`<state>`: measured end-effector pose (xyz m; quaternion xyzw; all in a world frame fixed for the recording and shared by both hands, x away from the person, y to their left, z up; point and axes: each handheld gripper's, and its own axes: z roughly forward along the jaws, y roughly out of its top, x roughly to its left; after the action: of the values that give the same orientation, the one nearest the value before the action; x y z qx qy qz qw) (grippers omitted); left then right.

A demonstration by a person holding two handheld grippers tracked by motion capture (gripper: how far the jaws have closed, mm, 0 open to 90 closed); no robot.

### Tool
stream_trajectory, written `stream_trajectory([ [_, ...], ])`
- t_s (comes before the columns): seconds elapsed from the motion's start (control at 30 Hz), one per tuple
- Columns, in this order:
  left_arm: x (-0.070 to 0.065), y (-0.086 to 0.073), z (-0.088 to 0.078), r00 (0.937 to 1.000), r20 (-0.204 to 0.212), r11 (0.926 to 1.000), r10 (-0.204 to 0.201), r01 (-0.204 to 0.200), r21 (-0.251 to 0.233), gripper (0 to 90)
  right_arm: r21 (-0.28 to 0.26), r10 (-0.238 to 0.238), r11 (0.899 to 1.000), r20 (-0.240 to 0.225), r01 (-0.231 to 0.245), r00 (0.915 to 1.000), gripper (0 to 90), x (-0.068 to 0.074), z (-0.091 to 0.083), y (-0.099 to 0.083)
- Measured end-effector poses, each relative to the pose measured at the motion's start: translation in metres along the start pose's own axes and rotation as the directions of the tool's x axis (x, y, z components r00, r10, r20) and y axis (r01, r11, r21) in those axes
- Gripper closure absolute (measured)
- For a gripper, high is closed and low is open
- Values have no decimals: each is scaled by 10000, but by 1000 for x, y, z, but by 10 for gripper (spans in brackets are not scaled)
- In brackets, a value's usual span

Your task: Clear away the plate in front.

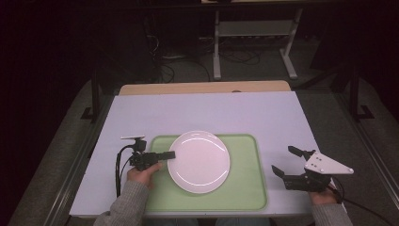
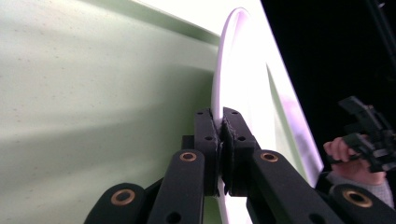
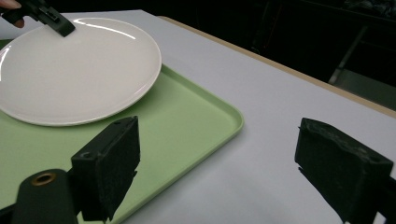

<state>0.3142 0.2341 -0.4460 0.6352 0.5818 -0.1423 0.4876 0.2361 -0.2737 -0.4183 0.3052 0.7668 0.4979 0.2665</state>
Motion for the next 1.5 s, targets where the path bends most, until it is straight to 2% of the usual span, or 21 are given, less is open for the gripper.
stream_trajectory([
  [0.07,0,0,0,10000,-56,10000,5,-5,10,850,-1,8,10000,7,-8,10000,132,0,0,0],
  [0.17,0,-2,0,9992,-362,9998,185,-182,89,834,6,-3,10000,2,3,10000,132,0,0,0],
  [0.3,-1,-3,-1,9984,-468,9995,306,-301,118,829,5,2,10000,-1,-2,10000,132,0,0,0],
  [0.53,-6,-5,-1,9932,-919,9971,719,-694,300,799,12,1,10000,0,-1,10000,132,0,0,0],
  [0.7,-7,-7,-1,9897,-1138,9955,866,-815,483,782,29,-11,10000,-17,11,10000,132,0,0,0],
  [0.8,-9,-7,0,9847,-1368,9927,1077,-991,684,765,25,4,10000,-15,-4,10000,132,0,1,0],
  [0.87,-10,-8,1,9791,-1607,9896,1247,-1109,916,752,23,4,10000,-17,-4,10000,132,0,1,0],
  [1.0,-12,-10,3,9730,-1768,9854,1482,-1301,1098,749,33,11,10000,-14,-11,10000,132,0,1,0],
  [1.1,-13,-10,3,9707,-1812,9836,1575,-1380,1161,737,26,13,10000,-19,-13,10000,132,0,1,0],
  [1.17,-14,-10,1,9662,-1949,9821,1689,-1484,1156,728,39,23,10000,-26,-23,10000,132,0,1,0],
  [1.23,-14,-9,-1,9722,-1726,9846,1583,-1423,1014,755,32,19,10000,-26,-19,10000,132,0,1,0],
  [1.5,-14,-10,-3,9681,-1797,9819,1746,-1576,1048,742,29,13,10000,-24,-13,10000,132,1,1,0],
])
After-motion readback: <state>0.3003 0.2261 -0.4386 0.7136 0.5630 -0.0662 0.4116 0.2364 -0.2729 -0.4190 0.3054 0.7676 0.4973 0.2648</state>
